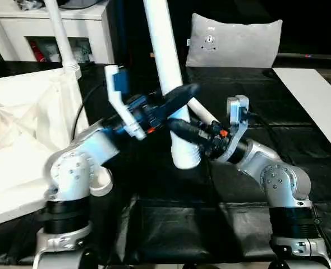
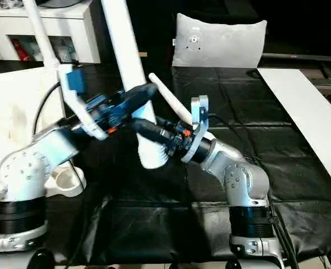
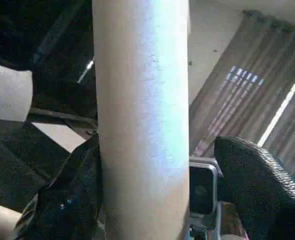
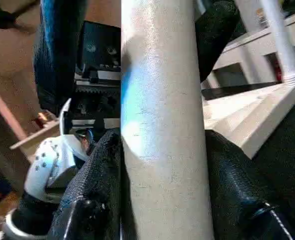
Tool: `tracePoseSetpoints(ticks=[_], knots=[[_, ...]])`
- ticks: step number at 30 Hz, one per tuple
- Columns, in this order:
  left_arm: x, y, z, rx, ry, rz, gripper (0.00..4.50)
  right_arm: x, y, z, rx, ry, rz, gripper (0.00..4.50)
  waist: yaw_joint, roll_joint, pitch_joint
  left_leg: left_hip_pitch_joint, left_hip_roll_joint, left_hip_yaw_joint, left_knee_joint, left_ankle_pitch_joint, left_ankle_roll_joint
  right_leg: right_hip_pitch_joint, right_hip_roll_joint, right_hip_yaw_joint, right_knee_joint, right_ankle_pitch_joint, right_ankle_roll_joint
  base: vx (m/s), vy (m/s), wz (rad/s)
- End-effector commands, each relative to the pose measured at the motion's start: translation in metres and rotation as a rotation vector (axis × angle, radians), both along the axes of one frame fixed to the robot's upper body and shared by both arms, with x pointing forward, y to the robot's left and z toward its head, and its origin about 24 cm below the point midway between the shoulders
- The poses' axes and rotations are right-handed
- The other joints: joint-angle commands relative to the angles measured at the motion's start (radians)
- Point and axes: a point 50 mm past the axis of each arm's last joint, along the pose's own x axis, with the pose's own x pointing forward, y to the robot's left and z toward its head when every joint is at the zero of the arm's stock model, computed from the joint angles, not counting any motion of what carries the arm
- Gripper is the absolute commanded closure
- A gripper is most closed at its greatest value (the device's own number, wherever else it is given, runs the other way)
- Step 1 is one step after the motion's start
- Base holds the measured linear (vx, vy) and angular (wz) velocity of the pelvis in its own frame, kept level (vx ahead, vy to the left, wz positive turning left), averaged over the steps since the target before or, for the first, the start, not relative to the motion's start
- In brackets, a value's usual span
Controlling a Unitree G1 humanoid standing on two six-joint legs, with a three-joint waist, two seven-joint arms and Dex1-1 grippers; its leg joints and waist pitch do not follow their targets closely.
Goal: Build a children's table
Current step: Pick table leg
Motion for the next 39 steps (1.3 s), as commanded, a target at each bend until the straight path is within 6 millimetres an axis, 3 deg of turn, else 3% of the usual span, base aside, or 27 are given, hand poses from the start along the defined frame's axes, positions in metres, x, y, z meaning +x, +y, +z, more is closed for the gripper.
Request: tracePoseSetpoints(ticks=[1,3,5,8,14,20,27,35,37,39], knots=[[-0.007,-0.005,0.009,-0.015,-0.056,-0.073,1.19,-0.003,-0.001,-0.001,-0.009,0.006,0.008,2.63,0.006,0.008,-0.078,-0.009,0.029,0.008,-0.073,-0.021,0.048,0.082,-0.075,0.051,-0.079,-0.308,-0.131,0.000,0.000,0.00],[-0.007,-0.003,0.008,-0.009,-0.063,-0.084,1.19,-0.004,-0.001,-0.001,-0.008,0.007,0.015,2.63,0.010,0.010,-0.078,-0.007,0.030,0.009,-0.074,-0.028,0.045,0.080,-0.075,0.050,-0.081,-0.312,-0.128,0.000,0.000,0.00],[-0.008,-0.002,0.007,-0.008,-0.069,-0.094,1.52,-0.005,0.000,-0.002,-0.009,0.008,0.018,2.63,0.010,0.012,-0.078,-0.008,0.030,0.009,-0.075,-0.033,0.039,0.082,-0.075,0.048,-0.082,-0.317,-0.124,0.000,0.000,0.00],[-0.008,-0.001,0.007,-0.010,-0.072,-0.096,1.58,-0.005,-0.001,-0.002,-0.015,0.005,0.019,2.63,0.012,0.014,-0.078,-0.009,0.031,0.010,-0.075,-0.047,0.030,0.082,-0.076,0.045,-0.085,-0.339,-0.112,0.000,0.000,0.00],[-0.004,0.005,0.006,0.012,-0.071,-0.080,2.11,-0.006,-0.003,-0.002,-0.024,0.001,0.021,2.63,0.014,0.018,-0.079,-0.010,0.030,0.007,-0.077,-0.071,0.020,0.083,-0.076,0.041,-0.091,-0.388,-0.084,0.000,0.000,0.00],[-0.003,0.007,0.006,0.026,-0.078,-0.074,2.53,-0.007,-0.003,-0.002,-0.034,-0.005,0.023,2.63,0.014,0.017,-0.081,-0.010,0.032,0.006,-0.076,-0.058,0.020,0.084,-0.075,0.041,-0.085,-0.350,-0.097,0.000,0.000,0.00],[0.000,0.009,0.007,0.041,-0.071,-0.046,2.60,-0.005,-0.004,-0.002,-0.050,-0.019,0.012,2.63,0.015,0.015,-0.082,-0.012,0.031,0.008,-0.074,-0.046,0.021,0.087,-0.076,0.041,-0.080,-0.318,-0.113,0.000,0.000,0.00],[0.007,0.012,0.004,0.212,-0.084,0.041,2.61,-0.001,-0.007,-0.002,-0.157,-0.064,-0.018,2.63,0.017,0.014,-0.081,-0.010,0.030,0.008,-0.074,-0.045,0.020,0.086,-0.074,0.041,-0.081,-0.344,-0.089,0.000,0.000,0.00],[0.008,0.012,0.004,0.272,-0.099,0.052,2.61,0.000,-0.007,-0.003,-0.190,-0.067,-0.016,2.07,0.019,0.012,-0.082,-0.010,0.029,0.008,-0.074,-0.041,0.020,0.086,-0.075,0.041,-0.081,-0.349,-0.089,0.000,0.000,0.00],[0.008,0.012,0.005,0.283,-0.108,0.054,2.61,0.001,-0.008,-0.003,-0.204,-0.066,-0.022,1.87,0.019,0.012,-0.082,-0.010,0.030,0.009,-0.072,-0.032,0.020,0.085,-0.074,0.042,-0.079,-0.337,-0.093,0.000,0.000,0.00]])
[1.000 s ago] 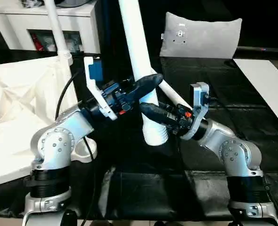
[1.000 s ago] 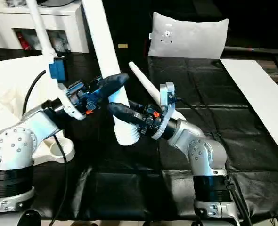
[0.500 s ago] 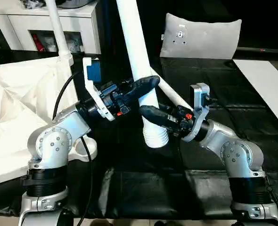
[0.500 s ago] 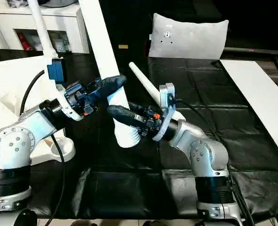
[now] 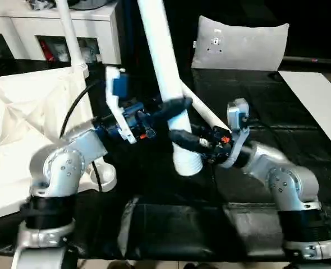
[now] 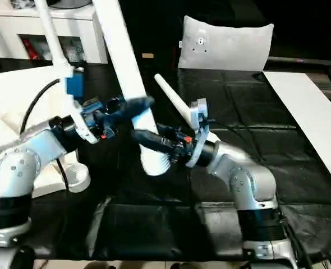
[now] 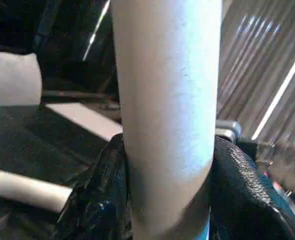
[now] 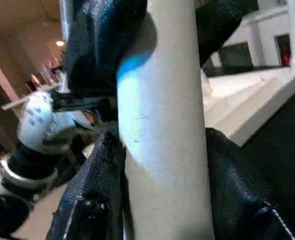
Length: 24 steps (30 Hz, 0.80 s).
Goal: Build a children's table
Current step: Pick table leg
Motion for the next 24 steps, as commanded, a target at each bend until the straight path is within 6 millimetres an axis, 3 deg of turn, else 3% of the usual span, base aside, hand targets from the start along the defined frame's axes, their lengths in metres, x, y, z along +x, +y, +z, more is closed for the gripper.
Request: tracePoseSetpoints(ticks=[1,13,24], knots=[[0.004,0.003,0.008,0.048,-0.057,0.069,2.61,0.005,-0.001,0.001,-0.052,-0.009,-0.023,1.87,0.005,0.009,-0.081,-0.010,0.022,0.007,-0.072,-0.035,0.028,0.082,-0.074,0.051,-0.080,-0.334,-0.091,0.000,0.000,0.00],[0.002,-0.009,0.007,0.182,-0.126,0.035,2.62,0.015,-0.002,0.001,-0.272,-0.097,-0.055,0.85,0.007,0.003,-0.082,-0.011,0.021,0.009,-0.069,-0.027,0.027,0.083,-0.073,0.053,-0.073,-0.315,-0.100,0.000,0.000,0.00],[-0.003,-0.017,0.004,0.260,-0.168,-0.031,2.62,0.014,0.003,-0.001,-0.332,-0.080,0.019,0.82,0.007,0.002,-0.083,-0.013,0.021,0.010,-0.067,-0.026,0.032,0.084,-0.073,0.053,-0.071,-0.308,-0.105,0.000,0.000,0.00]])
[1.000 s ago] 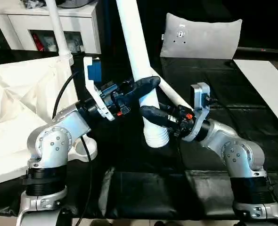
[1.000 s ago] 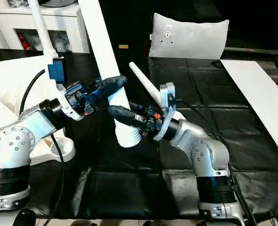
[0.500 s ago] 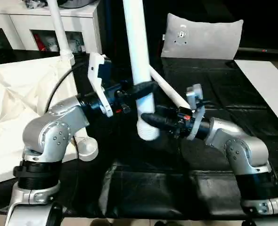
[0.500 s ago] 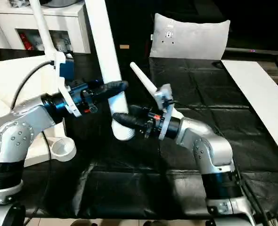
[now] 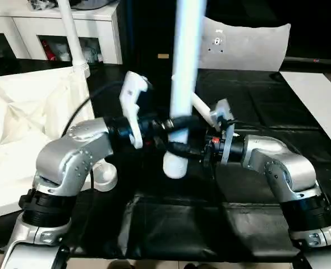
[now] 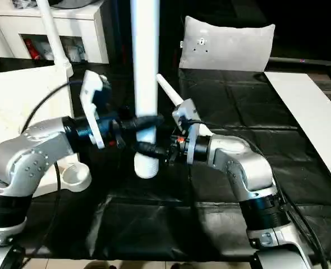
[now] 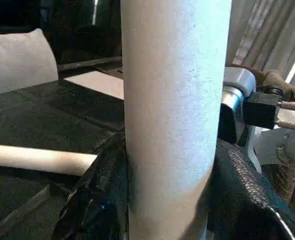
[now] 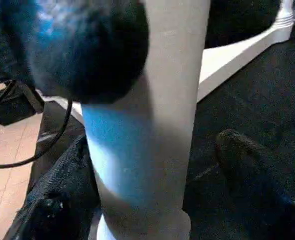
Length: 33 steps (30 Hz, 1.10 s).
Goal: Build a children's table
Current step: Pick table leg
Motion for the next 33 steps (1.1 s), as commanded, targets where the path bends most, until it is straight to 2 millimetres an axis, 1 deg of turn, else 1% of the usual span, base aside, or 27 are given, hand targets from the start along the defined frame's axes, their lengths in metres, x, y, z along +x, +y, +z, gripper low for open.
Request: tracePoseSetpoints(ticks=[1,2,4,6,7,8,11,12,14,15,16,17,18,21,25,28,29,30,31,33], knots=[[-0.001,-0.003,0.011,0.011,-0.059,-0.018,2.62,0.001,0.000,0.001,-0.021,0.004,0.013,1.01,0.002,0.002,-0.082,-0.013,0.021,0.010,-0.068,-0.030,0.032,0.084,-0.073,0.053,-0.074,-0.312,-0.103,0.000,0.000,0.00],[-0.001,-0.003,0.011,0.011,-0.059,-0.018,2.62,0.001,0.000,0.001,-0.022,0.005,0.013,1.01,0.002,0.000,-0.082,-0.012,0.021,0.011,-0.067,-0.031,0.033,0.083,-0.072,0.053,-0.075,-0.316,-0.101,0.000,0.000,0.00],[-0.001,-0.004,0.011,0.011,-0.063,-0.023,2.62,0.001,0.000,0.000,-0.025,0.013,0.018,1.19,0.002,0.001,-0.082,-0.011,0.021,0.010,-0.068,-0.034,0.031,0.083,-0.073,0.053,-0.075,-0.325,-0.098,0.000,0.000,0.00],[-0.001,-0.005,0.011,0.010,-0.067,-0.027,2.62,0.000,0.001,-0.002,-0.029,0.021,0.024,1.29,0.002,-0.001,-0.083,-0.012,0.020,0.010,-0.068,-0.037,0.030,0.083,-0.073,0.053,-0.077,-0.331,-0.095,0.000,0.000,0.00],[-0.001,-0.006,0.011,0.011,-0.069,-0.029,2.62,0.000,0.001,-0.003,-0.036,0.030,0.027,1.48,0.002,-0.001,-0.082,-0.012,0.021,0.010,-0.068,-0.037,0.030,0.082,-0.072,0.053,-0.076,-0.334,-0.093,0.000,0.000,0.00],[-0.001,-0.006,0.011,0.011,-0.069,-0.029,2.62,0.000,0.001,-0.004,-0.040,0.033,0.028,1.48,0.003,-0.001,-0.083,-0.012,0.020,0.011,-0.067,-0.036,0.031,0.083,-0.072,0.053,-0.077,-0.333,-0.092,0.000,0.000,0.00],[-0.001,-0.006,0.011,0.013,-0.071,-0.031,2.62,0.000,0.001,-0.005,-0.044,0.037,0.030,1.82,0.003,-0.001,-0.082,-0.013,0.020,0.010,-0.068,-0.034,0.030,0.083,-0.072,0.053,-0.076,-0.332,-0.090,0.000,0.000,0.00],[-0.001,-0.007,0.011,0.013,-0.071,-0.031,2.62,0.000,0.001,-0.005,-0.044,0.039,0.030,1.82,0.002,-0.002,-0.083,-0.013,0.020,0.011,-0.067,-0.034,0.030,0.083,-0.072,0.053,-0.076,-0.330,-0.088,0.000,0.000,0.00],[-0.001,-0.007,0.011,0.011,-0.072,-0.033,2.62,0.000,0.001,-0.005,-0.045,0.042,0.030,2.01,0.002,-0.002,-0.083,-0.012,0.019,0.011,-0.067,-0.037,0.030,0.083,-0.072,0.053,-0.076,-0.333,-0.087,0.000,0.000,0.00],[-0.001,-0.007,0.011,0.009,-0.073,-0.033,2.62,0.001,0.001,-0.005,-0.046,0.044,0.030,2.08,0.001,-0.004,-0.082,-0.013,0.020,0.011,-0.068,-0.039,0.031,0.083,-0.072,0.052,-0.076,-0.336,-0.086,0.000,0.000,0.00],[-0.001,-0.008,0.011,0.008,-0.073,-0.034,2.62,0.001,0.001,-0.006,-0.047,0.047,0.029,2.20,0.002,-0.002,-0.083,-0.012,0.019,0.011,-0.067,-0.040,0.032,0.083,-0.072,0.052,-0.077,-0.339,-0.085,0.000,0.000,0.00],[-0.001,-0.008,0.011,0.004,-0.072,-0.037,2.62,0.001,0.002,-0.006,-0.047,0.049,0.030,2.20,0.002,-0.002,-0.083,-0.012,0.019,0.011,-0.067,-0.040,0.031,0.082,-0.072,0.052,-0.077,-0.341,-0.084,0.000,0.000,0.00],[-0.001,-0.008,0.011,0.003,-0.071,-0.040,2.62,0.001,0.002,-0.006,-0.048,0.050,0.029,2.38,0.002,-0.001,-0.083,-0.012,0.019,0.011,-0.067,-0.038,0.031,0.082,-0.072,0.052,-0.077,-0.339,-0.085,0.000,0.000,0.00],[-0.001,-0.009,0.011,0.005,-0.068,-0.038,2.62,0.002,0.002,-0.007,-0.046,0.051,0.025,2.52,0.002,0.000,-0.083,-0.013,0.019,0.011,-0.066,-0.036,0.031,0.082,-0.071,0.052,-0.076,-0.329,-0.088,0.000,0.000,0.00],[0.000,-0.009,0.011,0.006,-0.071,-0.022,2.62,0.002,0.002,-0.007,-0.047,0.039,0.019,2.58,0.002,0.002,-0.084,-0.012,0.021,0.010,-0.067,-0.035,0.029,0.082,-0.071,0.052,-0.074,-0.316,-0.094,0.000,0.000,0.00],[-0.008,-0.013,0.013,-0.054,-0.024,-0.099,2.62,0.000,0.002,-0.006,-0.016,0.047,0.022,2.59,0.003,0.002,-0.084,-0.013,0.019,0.011,-0.066,-0.038,0.028,0.084,-0.072,0.052,-0.074,-0.313,-0.100,0.000,0.000,0.00],[-0.009,-0.013,0.013,-0.057,-0.025,-0.106,2.27,0.000,0.002,-0.006,-0.016,0.053,0.021,2.59,0.002,0.002,-0.084,-0.012,0.018,0.011,-0.066,-0.043,0.029,0.084,-0.072,0.051,-0.076,-0.321,-0.099,0.000,0.000,0.00],[-0.010,-0.013,0.012,-0.052,-0.028,-0.116,2.06,0.000,0.002,-0.006,-0.020,0.052,0.019,2.59,0.001,0.002,-0.084,-0.012,0.019,0.010,-0.066,-0.041,0.031,0.083,-0.071,0.052,-0.075,-0.322,-0.098,0.000,0.000,0.00],[-0.013,-0.014,0.010,-0.034,-0.030,-0.136,1.92,0.000,0.002,-0.007,-0.023,0.051,0.019,2.59,0.002,0.004,-0.084,-0.012,0.019,0.009,-0.066,-0.039,0.032,0.083,-0.071,0.052,-0.075,-0.318,-0.097,0.000,0.000,0.00],[-0.015,-0.015,0.007,-0.012,-0.022,-0.159,1.86,-0.001,0.003,-0.007,-0.021,0.048,0.020,2.59,0.002,0.005,-0.084,-0.012,0.021,0.009,-0.067,-0.041,0.031,0.083,-0.071,0.052,-0.073,-0.309,-0.102,0.000,0.000,0.00]])
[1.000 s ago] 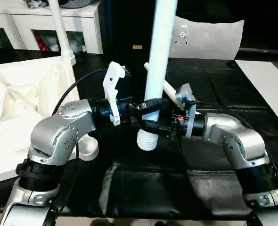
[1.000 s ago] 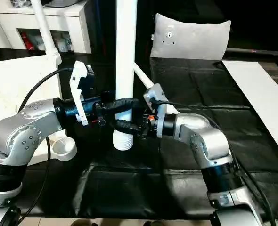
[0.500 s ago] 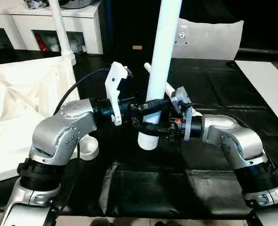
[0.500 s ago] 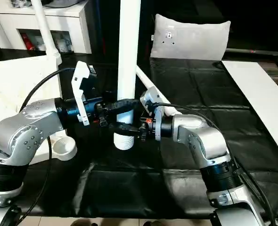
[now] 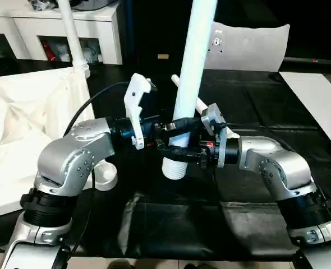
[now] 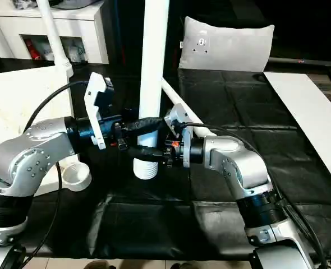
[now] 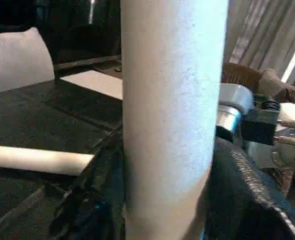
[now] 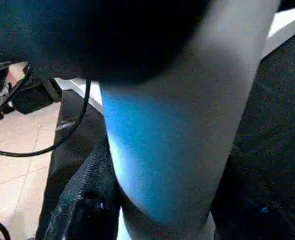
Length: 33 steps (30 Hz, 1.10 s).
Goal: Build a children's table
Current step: Pick table leg
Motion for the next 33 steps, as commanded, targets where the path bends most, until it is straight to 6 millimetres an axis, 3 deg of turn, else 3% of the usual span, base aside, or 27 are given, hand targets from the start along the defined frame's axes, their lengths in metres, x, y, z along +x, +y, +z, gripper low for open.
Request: tracePoseSetpoints(ticks=[1,8,12,14,17,18,25,29,32,33], knots=[[-0.013,-0.012,0.006,-0.014,-0.022,-0.131,1.75,0.002,-0.005,-0.002,-0.007,0.005,-0.040,2.59,0.002,0.005,-0.084,-0.011,0.021,0.009,-0.067,-0.047,0.025,0.082,-0.070,0.052,-0.075,-0.308,-0.103,0.000,0.000,0.00],[-0.020,-0.013,0.006,-0.041,-0.002,-0.199,1.06,0.003,-0.003,-0.003,0.004,-0.009,-0.049,2.59,0.003,0.008,-0.085,-0.011,0.020,0.009,-0.066,-0.052,0.020,0.083,-0.072,0.052,-0.075,-0.308,-0.108,0.000,0.000,0.00],[-0.034,-0.013,0.011,-0.231,0.046,-0.343,0.91,0.001,-0.001,-0.005,0.007,-0.018,-0.062,2.59,0.003,0.008,-0.085,-0.015,0.021,0.010,-0.066,-0.054,0.015,0.086,-0.075,0.053,-0.071,-0.294,-0.122,0.000,0.000,0.00],[-0.036,-0.013,0.012,-0.268,0.052,-0.356,0.60,0.000,-0.001,-0.006,0.008,-0.020,-0.061,2.59,0.003,0.008,-0.084,-0.012,0.021,0.010,-0.067,-0.064,0.016,0.083,-0.072,0.051,-0.073,-0.302,-0.124,0.000,0.000,0.00],[-0.035,-0.014,0.011,-0.313,0.062,-0.354,0.45,-0.001,0.000,-0.005,0.024,-0.030,-0.067,2.59,0.003,0.008,-0.083,-0.011,0.020,0.010,-0.068,-0.076,0.020,0.083,-0.070,0.051,-0.078,-0.328,-0.110,0.000,0.000,0.00],[-0.035,-0.014,0.011,-0.313,0.062,-0.354,0.22,-0.001,0.000,-0.005,0.024,-0.030,-0.067,2.59,0.003,0.008,-0.082,-0.010,0.020,0.010,-0.069,-0.077,0.021,0.082,-0.070,0.051,-0.079,-0.333,-0.106,0.000,0.000,0.00],[-0.023,-0.012,0.009,-0.454,0.084,-0.198,0.00,-0.006,0.003,-0.004,0.047,-0.033,-0.083,2.59,0.014,0.007,-0.079,-0.007,0.019,0.011,-0.070,-0.106,0.019,0.080,-0.072,0.047,-0.095,-0.425,-0.060,0.000,0.000,0.00],[-0.014,0.009,0.010,-0.593,0.092,0.006,0.00,-0.008,-0.005,-0.002,0.087,-0.051,-0.165,2.59,0.010,0.008,-0.073,0.001,0.018,0.011,-0.072,-0.161,0.012,0.077,-0.072,0.040,-0.112,-0.509,-0.036,0.000,0.000,0.00],[-0.010,0.018,0.004,-0.577,0.109,0.104,0.00,-0.009,-0.009,-0.001,0.100,-0.077,-0.244,2.60,0.008,0.002,-0.074,-0.002,0.013,0.010,-0.072,-0.160,0.014,0.079,-0.069,0.035,-0.117,-0.539,0.005,0.000,0.000,0.00],[-0.008,0.027,-0.004,-0.481,0.096,0.217,0.00,-0.010,-0.015,-0.001,0.095,-0.082,-0.346,2.60,0.008,0.002,-0.072,0.000,0.012,0.010,-0.073,-0.157,0.014,0.075,-0.068,0.033,-0.121,-0.551,0.023,0.000,0.000,0.00]])
